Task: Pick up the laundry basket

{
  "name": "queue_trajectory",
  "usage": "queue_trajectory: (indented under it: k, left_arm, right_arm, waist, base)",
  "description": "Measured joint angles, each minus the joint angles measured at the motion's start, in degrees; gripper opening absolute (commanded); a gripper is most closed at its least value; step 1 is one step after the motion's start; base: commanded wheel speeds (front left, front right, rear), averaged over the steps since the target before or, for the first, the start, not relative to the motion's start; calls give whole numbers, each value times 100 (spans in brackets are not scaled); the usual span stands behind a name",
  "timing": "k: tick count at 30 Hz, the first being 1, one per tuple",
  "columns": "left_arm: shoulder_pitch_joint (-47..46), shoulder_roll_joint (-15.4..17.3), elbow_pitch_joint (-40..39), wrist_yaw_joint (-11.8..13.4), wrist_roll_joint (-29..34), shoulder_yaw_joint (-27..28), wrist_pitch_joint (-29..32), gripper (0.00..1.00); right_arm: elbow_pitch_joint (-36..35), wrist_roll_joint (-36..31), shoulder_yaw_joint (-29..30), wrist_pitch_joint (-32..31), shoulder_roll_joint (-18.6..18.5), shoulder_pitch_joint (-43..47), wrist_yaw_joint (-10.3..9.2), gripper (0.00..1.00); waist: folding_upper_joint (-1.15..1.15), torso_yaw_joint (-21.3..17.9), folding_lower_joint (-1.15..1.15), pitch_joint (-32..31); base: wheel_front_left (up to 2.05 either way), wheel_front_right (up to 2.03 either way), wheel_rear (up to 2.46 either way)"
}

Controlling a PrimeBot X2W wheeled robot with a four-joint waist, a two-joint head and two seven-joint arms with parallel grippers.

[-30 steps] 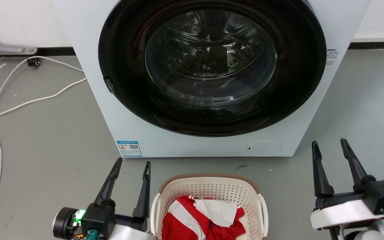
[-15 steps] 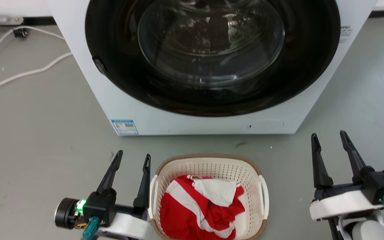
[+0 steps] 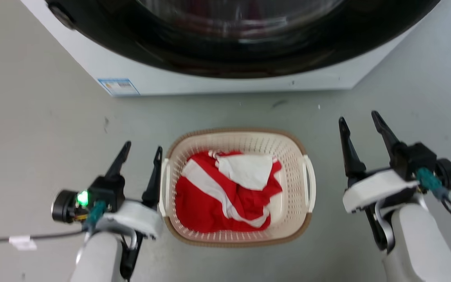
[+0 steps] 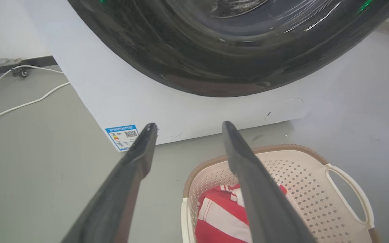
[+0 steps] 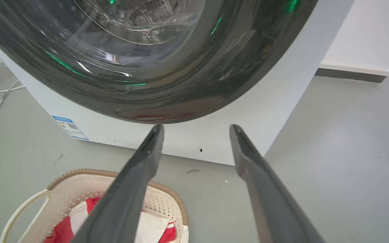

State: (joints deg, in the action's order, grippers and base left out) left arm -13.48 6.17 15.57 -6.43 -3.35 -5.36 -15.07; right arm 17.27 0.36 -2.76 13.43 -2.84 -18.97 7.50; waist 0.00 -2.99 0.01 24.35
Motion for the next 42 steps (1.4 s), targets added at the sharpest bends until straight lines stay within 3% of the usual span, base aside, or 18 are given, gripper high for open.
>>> queue_trajectory:
  k: [14, 26, 27, 42]
  left_arm:
    - [-1887, 353, 2533, -97, -152, -542, -1, 100]
    - [-2842, 374, 4346, -97, -766, -1517, 0, 100]
    - [-3013, 359, 4608, -97, -968, -1783, 48, 100]
    - [-3587, 514, 4875, -97, -2085, -3226, 617, 100]
  right_arm:
    - [2047, 66, 1, -382, -1, -1420, 0, 100]
    - [3645, 344, -330, -865, 0, -2191, 1, 100]
    - [3943, 408, -372, -1062, 0, -2362, 0, 100]
    - [4855, 823, -933, -1786, -1, -3008, 0, 100]
  waist:
    - [0, -80, 0, 1444]
    - [0, 40, 0, 1886]
    - [0, 78, 0, 1946]
    - [0, 147, 0, 2293]
  base:
    - [0, 0, 0]
    - [0, 0, 0]
    - [0, 0, 0]
    - [0, 0, 0]
